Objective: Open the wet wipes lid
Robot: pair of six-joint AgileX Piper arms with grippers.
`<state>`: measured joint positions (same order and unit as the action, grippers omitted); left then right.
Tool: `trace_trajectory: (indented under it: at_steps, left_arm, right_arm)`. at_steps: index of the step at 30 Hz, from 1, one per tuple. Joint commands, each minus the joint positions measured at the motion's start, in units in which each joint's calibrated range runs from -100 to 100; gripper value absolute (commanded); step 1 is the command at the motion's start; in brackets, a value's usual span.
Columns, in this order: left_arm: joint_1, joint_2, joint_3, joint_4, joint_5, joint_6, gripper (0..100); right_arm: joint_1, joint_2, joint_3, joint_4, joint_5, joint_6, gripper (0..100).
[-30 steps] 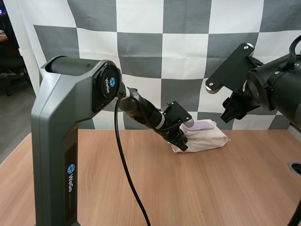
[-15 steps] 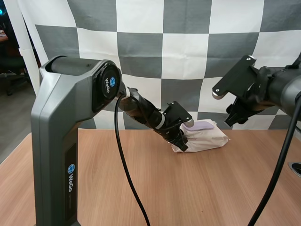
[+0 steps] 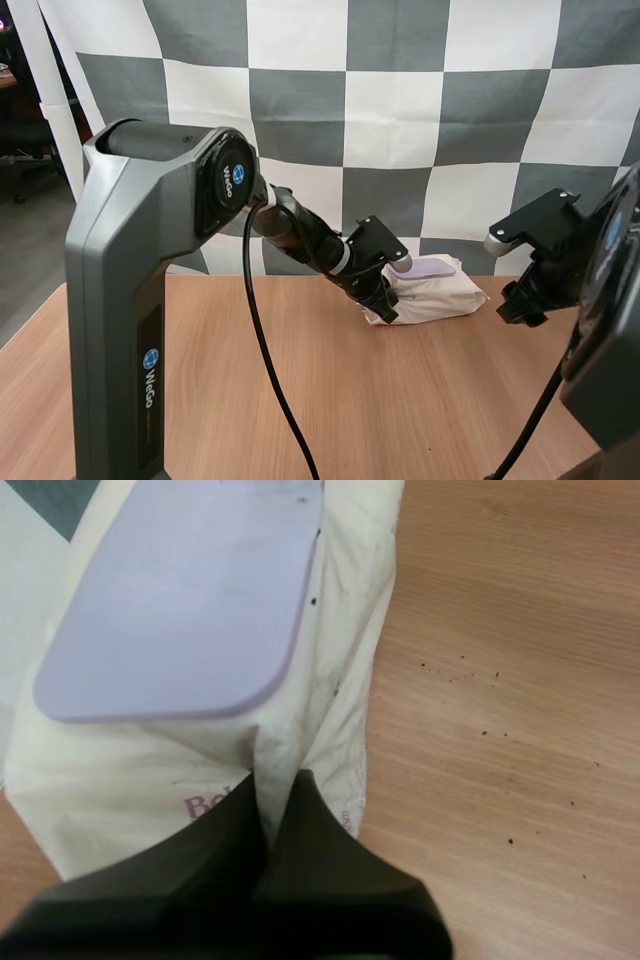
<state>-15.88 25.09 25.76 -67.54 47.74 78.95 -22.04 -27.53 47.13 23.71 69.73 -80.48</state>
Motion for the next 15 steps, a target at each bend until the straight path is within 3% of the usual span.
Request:
trace_trajectory:
  at_steps: [1, 8, 15]
  left_arm:
    - [0.0, 0.0, 0.0, 0.1, 0.1, 0.0, 0]
    - [0.0, 0.0, 0.0, 0.5, 0.1, -0.1, 0]
    - [0.0, 0.0, 0.0, 0.6, 0.1, -0.1, 0]
  right_arm:
    - [1.7, 0.9, -0.1, 25.5, -2.2, -19.5, 100]
    - [6.5, 2.7, -0.1, 21.8, -15.0, -19.5, 100]
    - [7.1, 6.7, -2.5, 20.9, -18.3, -19.5, 100]
